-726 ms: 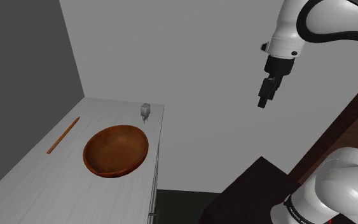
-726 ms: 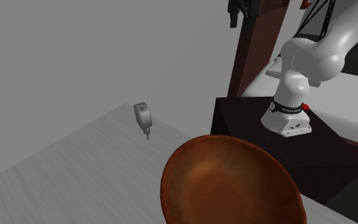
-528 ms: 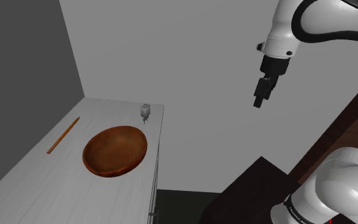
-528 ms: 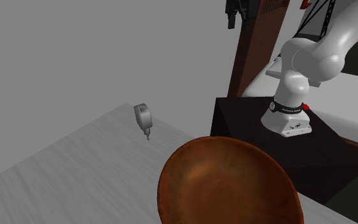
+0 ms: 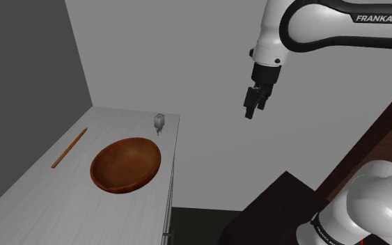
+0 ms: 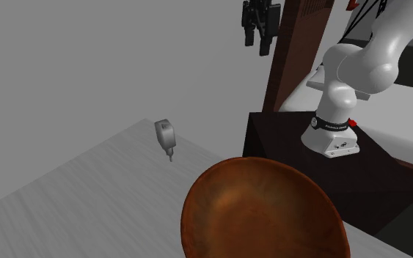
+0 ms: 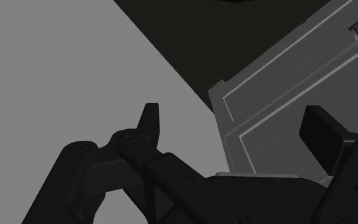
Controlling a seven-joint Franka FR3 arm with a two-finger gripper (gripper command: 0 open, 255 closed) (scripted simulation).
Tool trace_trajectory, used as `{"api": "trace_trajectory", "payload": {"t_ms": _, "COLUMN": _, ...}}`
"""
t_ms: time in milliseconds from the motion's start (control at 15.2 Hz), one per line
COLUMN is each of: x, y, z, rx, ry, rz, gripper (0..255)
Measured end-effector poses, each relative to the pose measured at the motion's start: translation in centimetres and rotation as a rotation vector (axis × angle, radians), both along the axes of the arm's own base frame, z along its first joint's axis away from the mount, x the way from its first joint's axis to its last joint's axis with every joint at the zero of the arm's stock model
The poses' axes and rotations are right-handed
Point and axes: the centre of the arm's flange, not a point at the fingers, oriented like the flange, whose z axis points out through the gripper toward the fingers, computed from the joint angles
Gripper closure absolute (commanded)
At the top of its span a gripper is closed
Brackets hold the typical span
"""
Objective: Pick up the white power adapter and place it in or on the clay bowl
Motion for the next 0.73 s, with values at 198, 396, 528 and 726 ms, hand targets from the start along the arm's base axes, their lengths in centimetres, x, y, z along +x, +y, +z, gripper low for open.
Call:
{"api": "trace_trajectory", "payload": {"t_ms": 198, "x": 2.9, "y": 3.0, "z": -0.7, "rx": 0.001, "ry": -0.01, "rz": 0.01, "gripper": 0}}
{"api": "trace_trajectory", "payload": {"t_ms": 396, "x": 5.0, "y": 5.6, "z": -1.4, "rx": 0.002, "ry": -0.019, "rz": 0.02, "gripper": 0}}
{"api": "trace_trajectory", "payload": {"t_ms": 528, "x": 6.5, "y": 8.0, "z": -1.8, "rx": 0.002, "ry": -0.025, "rz": 0.027, "gripper": 0}}
{"api": "trace_trajectory", "payload": {"t_ms": 726, "x": 9.1, "y": 11.0, "z": -2.5, "rx": 0.003, "ry": -0.034, "rz": 0.037, "gripper": 0}}
